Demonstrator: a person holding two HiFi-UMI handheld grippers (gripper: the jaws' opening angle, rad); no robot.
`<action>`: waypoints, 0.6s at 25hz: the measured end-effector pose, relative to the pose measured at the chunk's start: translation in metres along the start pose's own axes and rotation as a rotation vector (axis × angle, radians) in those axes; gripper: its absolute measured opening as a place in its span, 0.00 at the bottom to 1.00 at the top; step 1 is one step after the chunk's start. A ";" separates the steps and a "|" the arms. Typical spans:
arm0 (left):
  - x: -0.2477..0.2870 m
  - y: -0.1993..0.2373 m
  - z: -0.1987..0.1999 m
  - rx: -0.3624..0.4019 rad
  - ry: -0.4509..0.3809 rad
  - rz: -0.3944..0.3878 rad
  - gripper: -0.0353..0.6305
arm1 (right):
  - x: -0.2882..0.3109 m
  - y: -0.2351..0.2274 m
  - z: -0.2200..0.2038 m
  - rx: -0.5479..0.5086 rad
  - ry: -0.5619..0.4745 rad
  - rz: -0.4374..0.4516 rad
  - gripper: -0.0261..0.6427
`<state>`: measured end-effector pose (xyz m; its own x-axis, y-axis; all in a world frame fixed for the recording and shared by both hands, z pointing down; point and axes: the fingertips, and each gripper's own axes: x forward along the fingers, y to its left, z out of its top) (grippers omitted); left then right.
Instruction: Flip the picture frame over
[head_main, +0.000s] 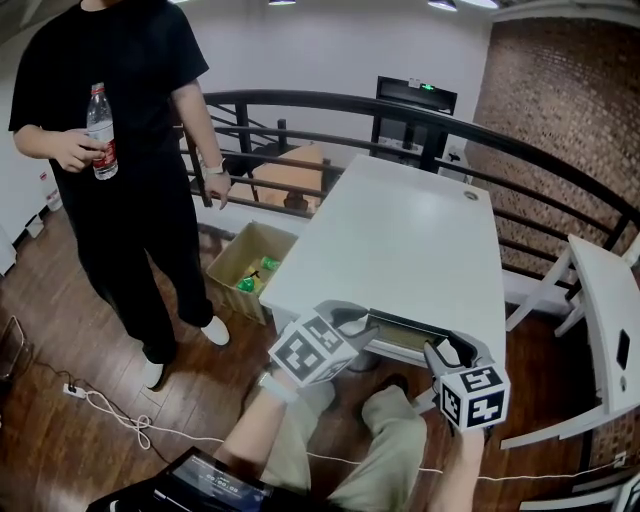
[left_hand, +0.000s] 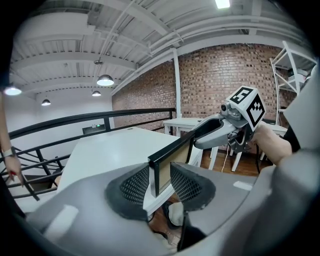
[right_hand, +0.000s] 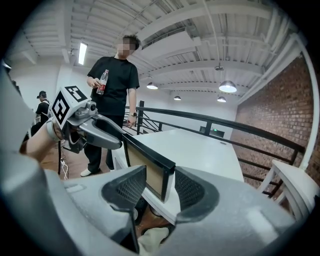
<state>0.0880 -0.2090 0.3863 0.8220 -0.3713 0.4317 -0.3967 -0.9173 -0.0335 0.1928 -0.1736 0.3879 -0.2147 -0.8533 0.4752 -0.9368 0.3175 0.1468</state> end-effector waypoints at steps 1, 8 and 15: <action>0.001 0.001 0.000 -0.001 0.000 0.001 0.28 | 0.002 -0.001 -0.001 -0.002 0.005 -0.001 0.28; 0.008 0.007 0.002 0.002 0.000 0.010 0.28 | 0.013 -0.008 -0.001 0.002 -0.001 0.000 0.28; 0.020 0.020 0.008 -0.026 -0.038 0.039 0.28 | 0.026 -0.019 0.004 0.033 -0.061 -0.010 0.29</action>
<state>0.0995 -0.2358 0.3874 0.8206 -0.4124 0.3956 -0.4387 -0.8982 -0.0262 0.2036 -0.2031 0.3940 -0.2212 -0.8803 0.4198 -0.9473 0.2963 0.1222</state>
